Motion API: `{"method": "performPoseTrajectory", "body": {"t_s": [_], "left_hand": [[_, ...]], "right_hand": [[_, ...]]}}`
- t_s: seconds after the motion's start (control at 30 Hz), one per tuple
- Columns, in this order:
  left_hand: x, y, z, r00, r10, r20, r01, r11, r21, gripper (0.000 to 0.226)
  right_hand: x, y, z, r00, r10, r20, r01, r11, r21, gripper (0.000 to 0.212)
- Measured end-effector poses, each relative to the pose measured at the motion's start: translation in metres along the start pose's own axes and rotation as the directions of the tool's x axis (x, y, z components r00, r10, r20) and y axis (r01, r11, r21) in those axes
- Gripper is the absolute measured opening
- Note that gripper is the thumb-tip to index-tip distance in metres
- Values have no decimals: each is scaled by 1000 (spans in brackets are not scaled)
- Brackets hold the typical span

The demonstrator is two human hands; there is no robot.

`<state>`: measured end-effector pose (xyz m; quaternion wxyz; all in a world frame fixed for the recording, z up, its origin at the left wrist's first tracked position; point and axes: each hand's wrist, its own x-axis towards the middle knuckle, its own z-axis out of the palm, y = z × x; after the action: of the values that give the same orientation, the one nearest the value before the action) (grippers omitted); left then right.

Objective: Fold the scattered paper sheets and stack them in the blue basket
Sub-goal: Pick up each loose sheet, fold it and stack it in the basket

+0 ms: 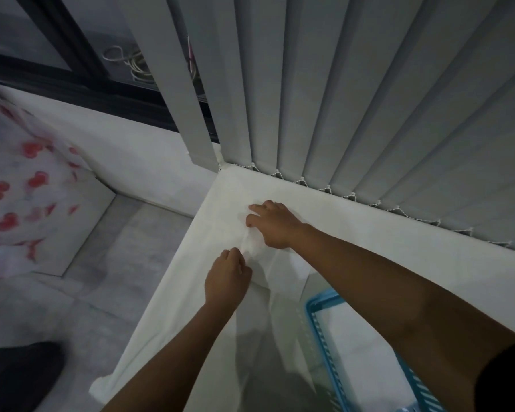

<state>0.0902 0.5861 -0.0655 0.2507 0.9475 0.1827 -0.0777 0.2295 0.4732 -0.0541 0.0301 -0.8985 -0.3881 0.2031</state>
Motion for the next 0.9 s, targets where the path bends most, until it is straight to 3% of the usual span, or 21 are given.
{"method": "performPoseTrajectory", "body": {"t_s": [0.13, 0.27, 0.4, 0.5, 0.6, 0.7, 0.9], "left_hand": [[6, -11, -10, 984, 176, 0, -175, 983, 46, 5], [8, -21, -20, 902, 432, 1, -429, 895, 126, 8], [5, -20, -29, 836, 548, -30, -537, 829, 158, 10], [2, -19, -32, 849, 528, -23, -522, 845, 118, 7], [0, -17, -32, 920, 392, -23, -392, 920, 5, 9], [-2, -12, -33, 967, 250, -43, -253, 959, -130, 26], [-12, -3, -32, 962, 274, 4, -270, 949, -161, 43]], "right_hand": [[-3, 0, -7, 998, 53, 37, -55, 997, 57, 63], [-7, -2, -16, 991, 98, 95, -110, 985, 134, 63], [-14, -4, -26, 975, 157, 158, -197, 940, 279, 65], [-20, -5, -33, 960, 201, 194, -271, 844, 463, 61], [-25, -5, -39, 963, 210, 169, -269, 785, 558, 42], [-35, -4, -46, 970, 215, 113, -242, 848, 471, 25], [-72, 2, -39, 977, 211, -32, -195, 942, 274, 22]]}}
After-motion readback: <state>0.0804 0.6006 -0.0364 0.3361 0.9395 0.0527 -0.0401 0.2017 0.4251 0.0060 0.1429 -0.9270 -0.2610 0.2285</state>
